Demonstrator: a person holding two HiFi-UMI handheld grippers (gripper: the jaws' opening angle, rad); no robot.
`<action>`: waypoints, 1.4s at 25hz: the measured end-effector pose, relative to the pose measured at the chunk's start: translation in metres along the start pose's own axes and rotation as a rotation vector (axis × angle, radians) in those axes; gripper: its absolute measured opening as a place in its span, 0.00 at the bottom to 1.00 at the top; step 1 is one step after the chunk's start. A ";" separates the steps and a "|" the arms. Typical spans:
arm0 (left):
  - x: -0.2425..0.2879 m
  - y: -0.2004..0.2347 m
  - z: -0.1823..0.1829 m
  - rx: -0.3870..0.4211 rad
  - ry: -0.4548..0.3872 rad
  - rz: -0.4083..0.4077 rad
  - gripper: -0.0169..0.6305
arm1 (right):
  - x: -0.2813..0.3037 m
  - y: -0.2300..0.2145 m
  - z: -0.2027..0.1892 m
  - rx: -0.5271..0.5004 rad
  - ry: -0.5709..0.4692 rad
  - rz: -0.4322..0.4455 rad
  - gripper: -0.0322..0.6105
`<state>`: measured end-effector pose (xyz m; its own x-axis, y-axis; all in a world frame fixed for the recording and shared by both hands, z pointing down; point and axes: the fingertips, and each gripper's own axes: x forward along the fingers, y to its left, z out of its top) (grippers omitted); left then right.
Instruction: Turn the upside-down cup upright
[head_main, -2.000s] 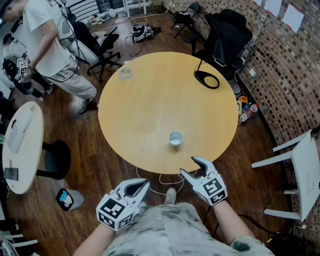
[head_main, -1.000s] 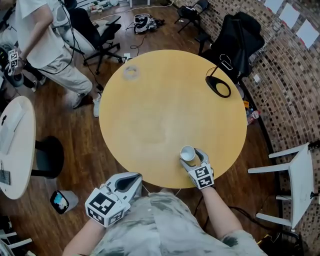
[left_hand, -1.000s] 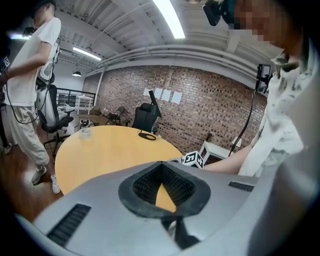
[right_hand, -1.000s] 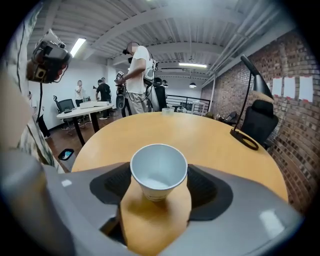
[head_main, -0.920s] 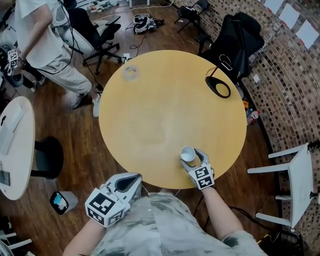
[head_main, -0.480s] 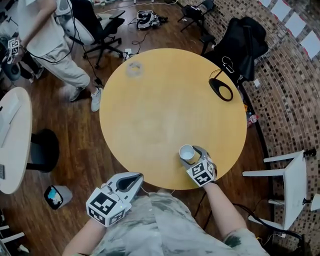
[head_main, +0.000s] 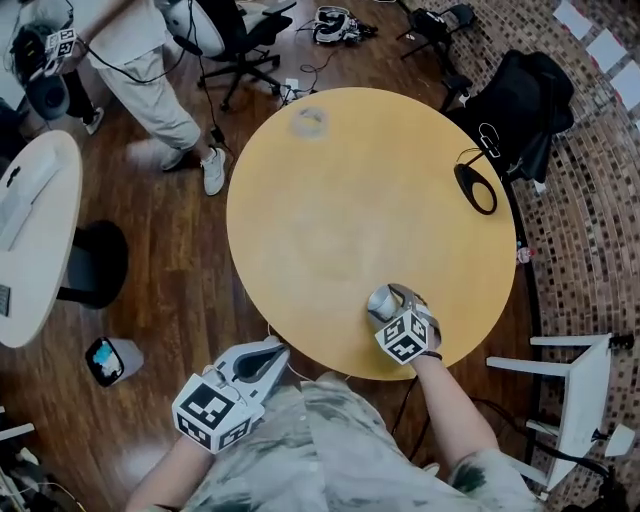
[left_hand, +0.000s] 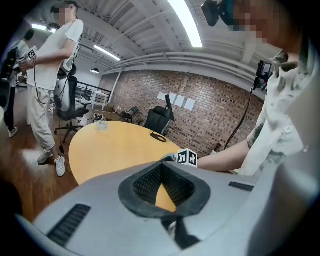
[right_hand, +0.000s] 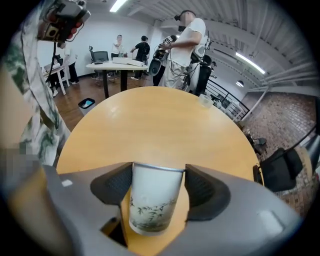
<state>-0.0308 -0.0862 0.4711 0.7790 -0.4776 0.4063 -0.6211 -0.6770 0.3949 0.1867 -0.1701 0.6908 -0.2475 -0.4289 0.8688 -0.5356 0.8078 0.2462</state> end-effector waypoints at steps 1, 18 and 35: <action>-0.002 0.002 -0.002 -0.008 -0.002 0.007 0.04 | 0.002 0.001 0.000 -0.007 0.003 0.004 0.56; -0.009 0.005 -0.008 -0.013 0.002 0.014 0.04 | 0.011 0.010 0.003 -0.010 -0.007 0.025 0.57; 0.007 -0.011 -0.008 0.019 0.016 -0.036 0.04 | -0.018 0.017 -0.056 0.115 0.014 0.036 0.63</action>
<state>-0.0192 -0.0779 0.4757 0.7989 -0.4440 0.4058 -0.5912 -0.7040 0.3936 0.2274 -0.1262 0.7036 -0.2577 -0.3942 0.8822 -0.6159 0.7705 0.1644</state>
